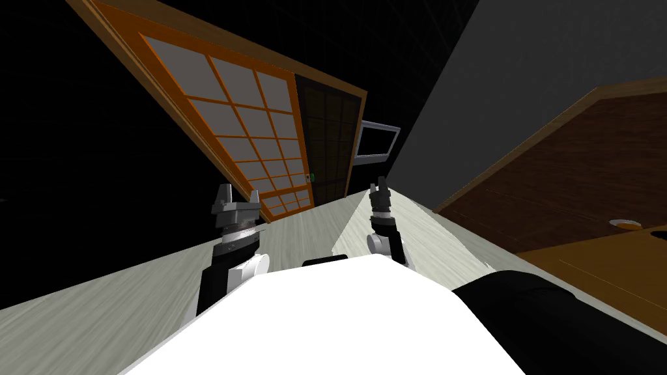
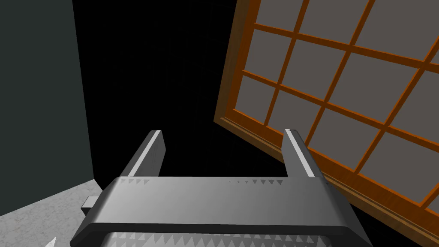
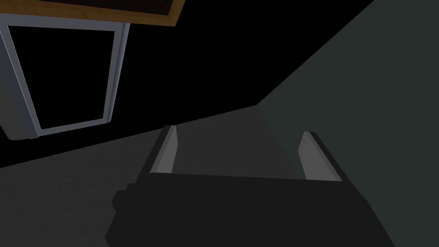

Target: Pull the door open

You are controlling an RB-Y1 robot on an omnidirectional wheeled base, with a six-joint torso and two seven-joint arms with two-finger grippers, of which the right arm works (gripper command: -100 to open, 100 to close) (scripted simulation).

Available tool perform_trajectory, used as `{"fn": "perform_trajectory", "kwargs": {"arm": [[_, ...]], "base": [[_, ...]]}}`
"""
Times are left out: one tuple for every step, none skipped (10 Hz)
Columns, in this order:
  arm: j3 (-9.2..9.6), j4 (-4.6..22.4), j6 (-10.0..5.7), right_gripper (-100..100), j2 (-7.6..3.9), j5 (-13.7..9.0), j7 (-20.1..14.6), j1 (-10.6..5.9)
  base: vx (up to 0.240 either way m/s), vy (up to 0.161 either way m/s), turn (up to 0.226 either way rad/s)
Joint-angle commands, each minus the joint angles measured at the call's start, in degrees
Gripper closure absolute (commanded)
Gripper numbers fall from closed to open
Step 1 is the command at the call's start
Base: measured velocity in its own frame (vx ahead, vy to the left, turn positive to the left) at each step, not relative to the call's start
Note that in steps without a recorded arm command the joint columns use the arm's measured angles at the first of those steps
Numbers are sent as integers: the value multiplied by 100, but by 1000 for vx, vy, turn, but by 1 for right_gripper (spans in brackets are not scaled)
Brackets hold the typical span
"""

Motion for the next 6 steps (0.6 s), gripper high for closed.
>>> {"fn": "perform_trajectory", "kwargs": {"arm": [[-88,207,-78,-100,-63,83,140,-40],[-137,323,-122,-100,-94,129,218,-62],[-188,443,-168,-100,-126,177,299,-85],[-258,610,-231,-100,-162,244,412,-117],[-294,694,-263,-100,-180,278,469,-134],[-367,865,-328,-100,-217,347,585,-167]], "base": [[94,17,92],[155,39,90],[175,44,66],[200,22,81],[160,38,70],[142,49,78]]}}
